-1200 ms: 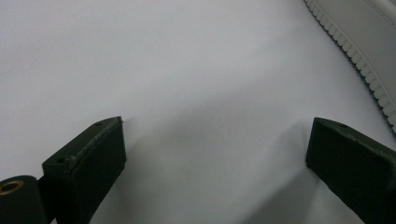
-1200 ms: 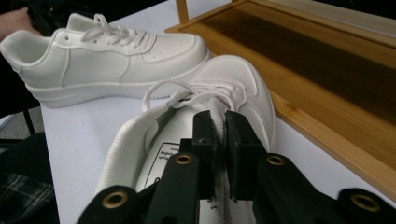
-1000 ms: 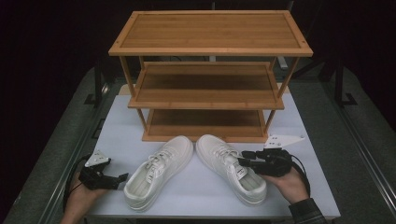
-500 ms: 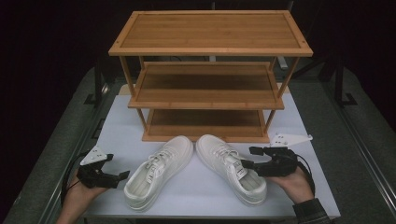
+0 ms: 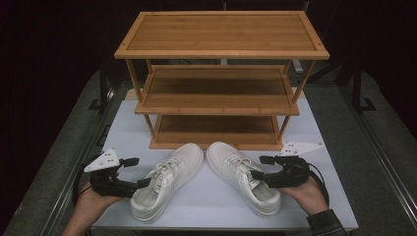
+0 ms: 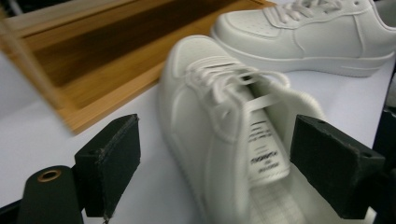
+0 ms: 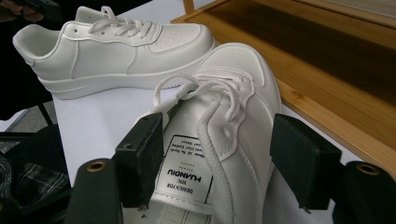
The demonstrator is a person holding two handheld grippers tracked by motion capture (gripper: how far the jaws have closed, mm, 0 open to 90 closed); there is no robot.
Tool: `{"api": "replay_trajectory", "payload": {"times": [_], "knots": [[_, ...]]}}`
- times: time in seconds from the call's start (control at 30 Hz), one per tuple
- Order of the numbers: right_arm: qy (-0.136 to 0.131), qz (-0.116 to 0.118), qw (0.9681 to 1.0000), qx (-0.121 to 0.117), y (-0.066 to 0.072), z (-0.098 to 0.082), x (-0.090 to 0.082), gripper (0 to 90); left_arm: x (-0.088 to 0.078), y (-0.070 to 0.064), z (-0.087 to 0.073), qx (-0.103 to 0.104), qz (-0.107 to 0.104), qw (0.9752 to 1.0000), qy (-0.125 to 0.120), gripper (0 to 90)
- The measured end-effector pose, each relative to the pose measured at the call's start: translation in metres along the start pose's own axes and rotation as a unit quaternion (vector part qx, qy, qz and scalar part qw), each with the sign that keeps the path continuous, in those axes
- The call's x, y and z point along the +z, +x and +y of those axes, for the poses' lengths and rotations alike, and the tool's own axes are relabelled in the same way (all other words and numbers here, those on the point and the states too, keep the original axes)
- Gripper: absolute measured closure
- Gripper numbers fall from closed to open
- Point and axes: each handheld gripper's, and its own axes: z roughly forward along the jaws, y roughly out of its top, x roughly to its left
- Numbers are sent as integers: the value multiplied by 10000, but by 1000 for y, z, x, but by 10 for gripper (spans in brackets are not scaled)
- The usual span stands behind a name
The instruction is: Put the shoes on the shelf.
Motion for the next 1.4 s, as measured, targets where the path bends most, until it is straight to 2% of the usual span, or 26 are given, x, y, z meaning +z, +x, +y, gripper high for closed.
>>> {"api": "replay_trajectory", "payload": {"times": [0.07,0.13,0.17,0.23,0.33,0.47,0.53,0.63,0.7,0.77,0.87,1.07,1.2,1.3,1.4], "knots": [[24,-32,10000,-26,0,0,1,373,8,-1,1,68,-87,9999,33,228],[74,-75,9999,-34,-1,-1,3,393,16,-1,1,120,-127,9997,145,243],[115,-107,9999,-62,-2,-2,4,409,18,-1,1,174,-134,9996,193,285],[178,-192,9996,-75,-3,-3,6,435,21,1,0,159,-179,9995,197,342],[240,-272,9993,-94,-6,-5,9,501,23,4,0,151,-204,9995,177,469],[238,-205,9994,-159,-5,-5,9,606,20,4,2,199,-250,9994,147,670],[229,-252,9993,-183,-5,-6,8,654,19,4,3,129,-257,9994,180,710],[115,-249,9995,-175,-7,-7,5,805,19,5,3,17,-275,9994,187,768],[96,-224,9996,-151,-6,-7,5,835,18,6,5,-59,-262,9994,233,810],[78,-176,9997,-142,-7,-6,6,845,18,5,6,-107,-245,9993,246,832],[20,-90,9999,-51,-8,-6,5,849,17,7,6,-235,-291,9992,108,840],[12,51,10000,-15,-10,-3,-2,851,8,0,17,-52,-305,9995,26,845],[-109,207,9997,-22,-13,0,-18,851,-1,0,25,-50,-438,9989,-171,845],[-337,302,9990,27,-16,6,-37,852,-10,0,38,-40,-562,9977,-390,845],[-506,347,9981,7,-18,16,-55,852,-18,-1,53,47,-596,9967,-548,845]]}}
